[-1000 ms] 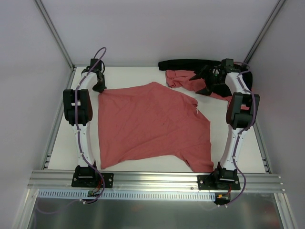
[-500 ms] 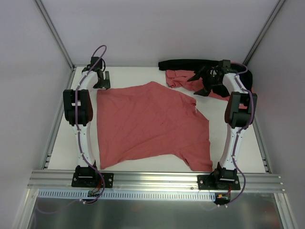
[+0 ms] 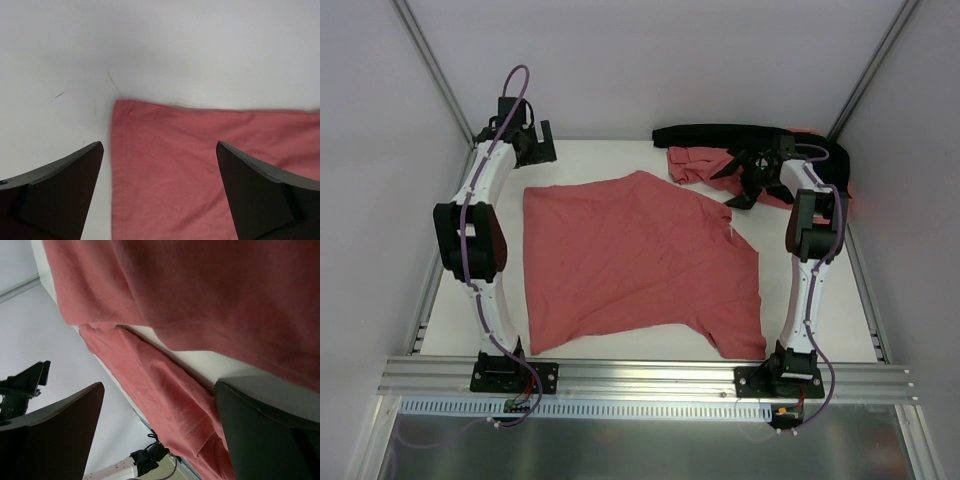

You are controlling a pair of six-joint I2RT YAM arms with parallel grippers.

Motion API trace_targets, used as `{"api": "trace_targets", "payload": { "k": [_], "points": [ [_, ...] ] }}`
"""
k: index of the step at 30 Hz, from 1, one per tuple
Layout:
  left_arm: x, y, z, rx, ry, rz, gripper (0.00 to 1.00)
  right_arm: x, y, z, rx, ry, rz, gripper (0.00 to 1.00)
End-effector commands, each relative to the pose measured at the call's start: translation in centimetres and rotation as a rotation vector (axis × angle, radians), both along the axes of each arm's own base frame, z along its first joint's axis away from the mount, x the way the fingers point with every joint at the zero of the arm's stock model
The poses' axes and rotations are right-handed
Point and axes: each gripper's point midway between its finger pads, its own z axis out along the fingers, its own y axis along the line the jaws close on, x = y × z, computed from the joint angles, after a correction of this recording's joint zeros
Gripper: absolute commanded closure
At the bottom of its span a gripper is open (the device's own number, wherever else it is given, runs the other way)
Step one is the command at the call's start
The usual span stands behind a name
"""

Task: Fold and stack the t-shirts
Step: Flatten out the tshirt

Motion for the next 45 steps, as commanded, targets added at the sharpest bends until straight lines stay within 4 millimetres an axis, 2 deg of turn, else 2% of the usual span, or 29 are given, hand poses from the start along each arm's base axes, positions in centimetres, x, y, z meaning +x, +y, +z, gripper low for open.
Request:
{"api": "trace_targets", "payload": {
  "k": [1,6,7,8,9,10,14,17,19,20,21,27,28,30,34,39,45],
  "points": [
    [-1.6,-3.4,5.4,-0.124,-0.091,-0.067,0.01,1.6,0.4,0.9,0.011,-0.052,-0.011,0.0],
    [-3.2,-4.0,6.4,-0.148,-0.095,-0.096,0.01,1.4,0.9,0.0,0.02,-0.039,0.002,0.01],
    [-3.5,-3.9,6.3,-0.141,-0.091,-0.094,0.01,1.2,1.1,0.0,0.031,-0.034,0.009,0.15],
    [-3.6,-3.9,6.5,-0.14,-0.095,-0.097,0.01,1.4,1.4,0.2,0.048,-0.053,0.017,0.36],
    [-3.8,-3.9,6.5,-0.137,-0.092,-0.1,0.01,1.2,2.2,0.4,0.073,-0.04,0.016,0.98],
    [-3.8,-3.9,6.6,-0.137,-0.092,-0.1,0.01,1.1,2.4,0.3,0.084,-0.027,0.016,0.99],
    [-4.1,-3.9,7.1,-0.142,-0.103,-0.1,0.01,-0.5,3.7,0.4,0.088,-0.002,0.042,0.99],
    [-4.1,-4.0,7.3,-0.144,-0.111,-0.102,0.01,-1.2,3.7,0.6,0.087,-0.006,0.048,0.99],
    [-4.3,-4.1,7.5,-0.148,-0.115,-0.106,0.01,-2.1,3.3,0.4,0.047,0.004,0.063,0.74],
    [-4.4,-4.2,7.5,-0.153,-0.115,-0.109,0.01,-2.2,3.1,0.4,0.028,0.004,0.066,0.51],
    [-4.4,-4.2,7.6,-0.156,-0.119,-0.111,0.01,-2.4,3.0,0.6,0.016,-0.001,0.071,0.38],
    [-5.3,-4.5,7.5,-0.172,-0.117,-0.119,0.01,-2.5,1.7,0.5,0.003,-0.003,0.058,0.35],
    [-5.6,-4.6,7.5,-0.174,-0.117,-0.123,0.01,-2.3,1.1,0.7,-0.002,-0.009,0.048,0.31],
    [-5.7,-4.8,7.4,-0.184,-0.117,-0.124,0.01,-1.9,-0.1,1.1,-0.015,-0.023,0.027,0.29],
    [-6.0,-6.1,7.4,-0.246,-0.126,-0.173,0.01,-1.9,-2.0,1.4,-0.032,-0.027,0.005,0.3],
    [-5.9,-6.9,7.9,-0.285,-0.146,-0.199,0.01,-2.2,-4.3,1.6,-0.043,-0.029,-0.028,0.3],
    [-5.6,-7.5,7.7,-0.314,-0.143,-0.211,0.01,-3.0,-5.1,1.8,-0.054,-0.02,-0.036,0.3]
  ]
}}
